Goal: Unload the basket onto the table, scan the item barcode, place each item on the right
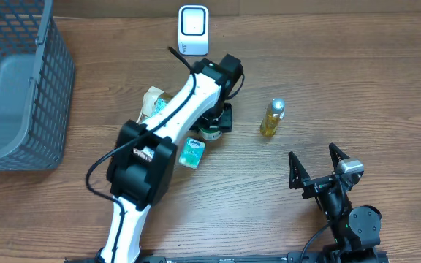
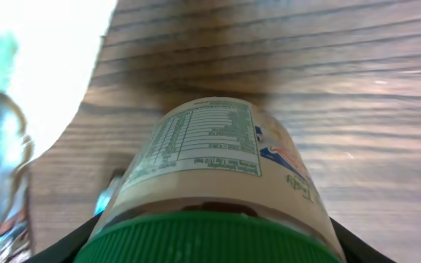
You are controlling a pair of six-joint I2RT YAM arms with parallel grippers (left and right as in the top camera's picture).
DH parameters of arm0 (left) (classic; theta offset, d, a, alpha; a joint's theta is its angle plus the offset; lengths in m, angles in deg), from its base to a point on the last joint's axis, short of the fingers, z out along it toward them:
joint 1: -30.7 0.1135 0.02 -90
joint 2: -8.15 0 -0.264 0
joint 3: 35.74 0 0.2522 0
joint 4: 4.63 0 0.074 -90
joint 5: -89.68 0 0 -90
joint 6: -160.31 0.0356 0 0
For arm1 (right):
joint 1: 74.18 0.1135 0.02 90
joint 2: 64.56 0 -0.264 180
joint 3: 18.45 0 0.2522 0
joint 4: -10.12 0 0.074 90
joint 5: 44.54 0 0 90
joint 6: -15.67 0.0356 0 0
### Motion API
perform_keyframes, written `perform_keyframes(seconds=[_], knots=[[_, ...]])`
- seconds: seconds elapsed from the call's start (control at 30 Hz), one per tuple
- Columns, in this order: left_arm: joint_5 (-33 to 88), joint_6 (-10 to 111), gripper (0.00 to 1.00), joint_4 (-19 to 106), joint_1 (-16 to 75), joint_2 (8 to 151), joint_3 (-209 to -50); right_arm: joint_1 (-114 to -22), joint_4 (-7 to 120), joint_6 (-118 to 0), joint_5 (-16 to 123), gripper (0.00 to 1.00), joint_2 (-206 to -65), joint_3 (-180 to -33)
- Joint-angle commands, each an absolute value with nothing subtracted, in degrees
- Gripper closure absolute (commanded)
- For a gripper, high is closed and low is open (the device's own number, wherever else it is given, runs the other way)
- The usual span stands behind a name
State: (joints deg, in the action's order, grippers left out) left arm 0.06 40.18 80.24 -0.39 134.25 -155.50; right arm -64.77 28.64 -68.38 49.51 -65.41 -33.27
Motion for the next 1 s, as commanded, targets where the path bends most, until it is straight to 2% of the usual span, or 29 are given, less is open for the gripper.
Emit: perform_keyframes(seconds=[0.0,0.17,0.6,0.97], knots=[[3.21,39.46,0.48,81.45,1.55,126.67,-155.52,-64.94,28.49,-68.55,48.97,0.00,-64.73,-32.68],[7.88,39.43,0.61,84.72,3.89,122.60,-155.52,-64.94,28.49,-68.55,48.97,0.00,-64.73,-32.66],[30.02,39.43,0.59,97.45,5.29,121.88,-155.52,-64.92,28.46,-68.55,48.97,0.00,-64.73,-32.66],[33.00,39.43,0.60,105.36,5.29,121.88,-155.52,-64.94,28.49,-68.55,48.97,0.00,-64.73,-32.68]])
